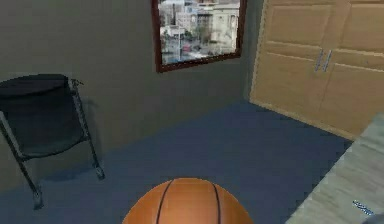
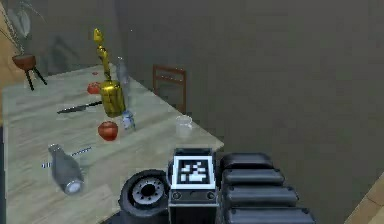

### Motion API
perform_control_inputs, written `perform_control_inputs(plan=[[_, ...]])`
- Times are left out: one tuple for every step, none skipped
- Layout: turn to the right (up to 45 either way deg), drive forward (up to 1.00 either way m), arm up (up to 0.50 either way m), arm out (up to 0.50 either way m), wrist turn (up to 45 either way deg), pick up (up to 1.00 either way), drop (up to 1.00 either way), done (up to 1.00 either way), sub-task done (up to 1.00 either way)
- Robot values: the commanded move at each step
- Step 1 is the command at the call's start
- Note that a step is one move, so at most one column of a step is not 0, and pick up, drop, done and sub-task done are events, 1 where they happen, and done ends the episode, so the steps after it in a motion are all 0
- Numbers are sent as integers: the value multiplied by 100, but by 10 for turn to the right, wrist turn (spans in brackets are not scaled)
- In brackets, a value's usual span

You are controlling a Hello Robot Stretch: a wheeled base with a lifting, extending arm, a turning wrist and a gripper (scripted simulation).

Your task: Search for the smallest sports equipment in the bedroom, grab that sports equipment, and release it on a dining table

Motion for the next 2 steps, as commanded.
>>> perform_control_inputs(plan=[[0, 65, 0, 0, 0, 0, 0, 0, 0], [450, 0, 0, 0, 0, 0, 0, 0, 0]])
